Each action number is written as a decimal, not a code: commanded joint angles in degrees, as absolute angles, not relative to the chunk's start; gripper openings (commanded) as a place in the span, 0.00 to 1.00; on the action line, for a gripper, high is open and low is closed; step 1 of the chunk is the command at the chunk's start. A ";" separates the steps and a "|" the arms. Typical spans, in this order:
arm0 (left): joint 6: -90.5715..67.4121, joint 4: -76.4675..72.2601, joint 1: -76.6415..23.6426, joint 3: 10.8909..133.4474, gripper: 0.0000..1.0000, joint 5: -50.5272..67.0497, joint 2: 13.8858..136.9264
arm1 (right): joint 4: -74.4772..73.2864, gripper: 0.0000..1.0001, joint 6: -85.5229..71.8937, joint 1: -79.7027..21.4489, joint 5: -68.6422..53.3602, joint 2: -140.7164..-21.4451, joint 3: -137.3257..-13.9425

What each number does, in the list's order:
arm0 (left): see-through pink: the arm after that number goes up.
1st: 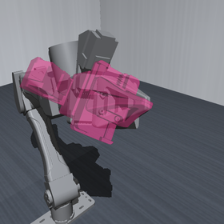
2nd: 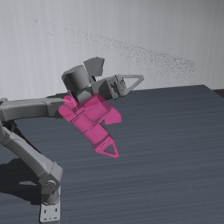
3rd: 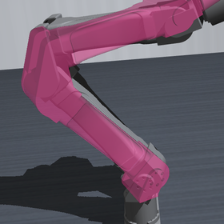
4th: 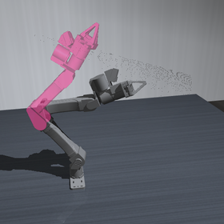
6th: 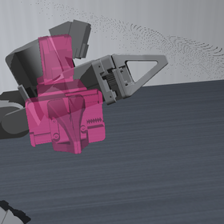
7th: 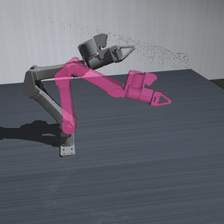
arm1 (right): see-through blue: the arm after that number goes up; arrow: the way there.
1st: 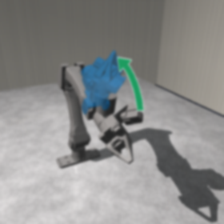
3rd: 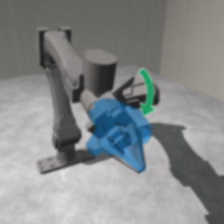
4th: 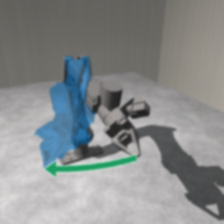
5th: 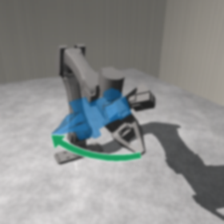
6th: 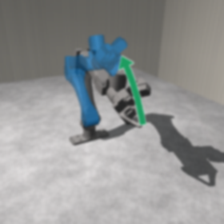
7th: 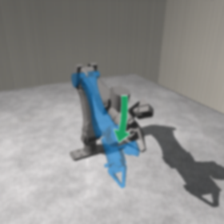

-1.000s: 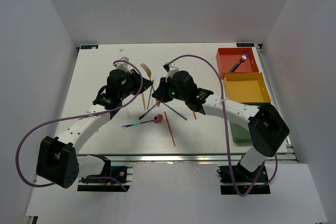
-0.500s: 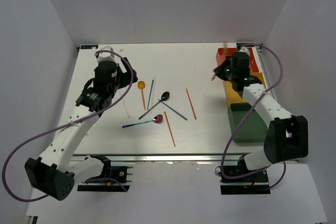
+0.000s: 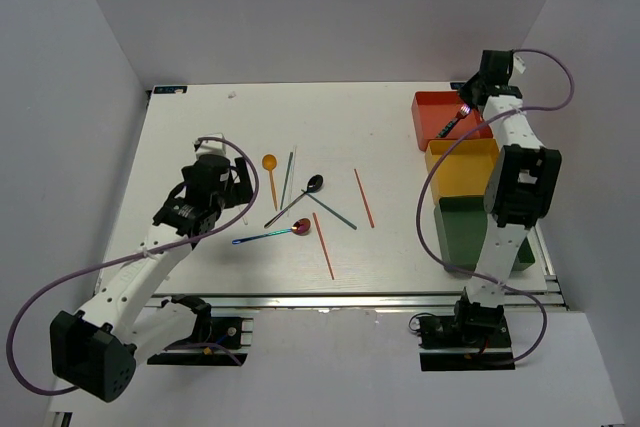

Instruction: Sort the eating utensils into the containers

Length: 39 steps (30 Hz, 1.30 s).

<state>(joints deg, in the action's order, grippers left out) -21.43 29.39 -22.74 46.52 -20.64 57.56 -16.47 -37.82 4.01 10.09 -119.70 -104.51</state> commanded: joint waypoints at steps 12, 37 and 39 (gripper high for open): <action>-20.48 29.79 -22.85 48.08 0.98 -22.85 57.74 | -18.81 0.03 -45.44 3.43 8.36 -125.59 -108.55; -25.40 33.22 -22.85 49.22 0.98 -34.72 57.13 | -31.63 0.81 -14.68 -27.23 13.54 -102.14 -90.81; -25.23 32.96 -22.85 49.13 0.98 -33.49 56.61 | -32.52 0.81 -14.24 -32.15 13.62 -101.52 -85.80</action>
